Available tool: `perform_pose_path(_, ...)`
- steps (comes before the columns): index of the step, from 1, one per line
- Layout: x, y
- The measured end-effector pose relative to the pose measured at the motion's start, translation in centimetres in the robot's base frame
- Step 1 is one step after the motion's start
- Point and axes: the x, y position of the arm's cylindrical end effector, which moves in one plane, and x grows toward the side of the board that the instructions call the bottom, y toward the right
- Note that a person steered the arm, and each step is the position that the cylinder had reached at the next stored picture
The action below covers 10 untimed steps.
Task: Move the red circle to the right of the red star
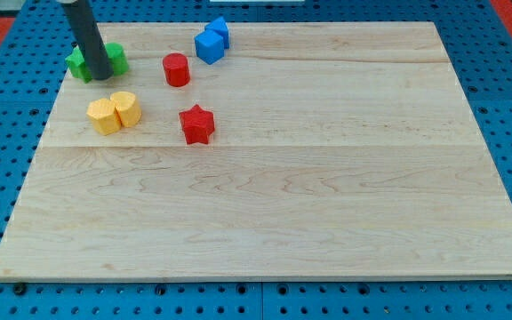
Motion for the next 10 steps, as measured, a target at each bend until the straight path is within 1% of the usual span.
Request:
perform_pose_path(1,-2.3,0.8)
perform_pose_path(2,0.5,3.0)
perform_pose_path(3,3.8,-1.7)
perform_pose_path(4,3.2,-5.4)
perform_pose_path(5,0.3,-5.3)
perform_pose_path(6,-1.0,-1.4)
perform_pose_path(7,-1.0,0.5)
perform_pose_path(9,-1.0,9.7)
perform_pose_path(10,1.3,13.7)
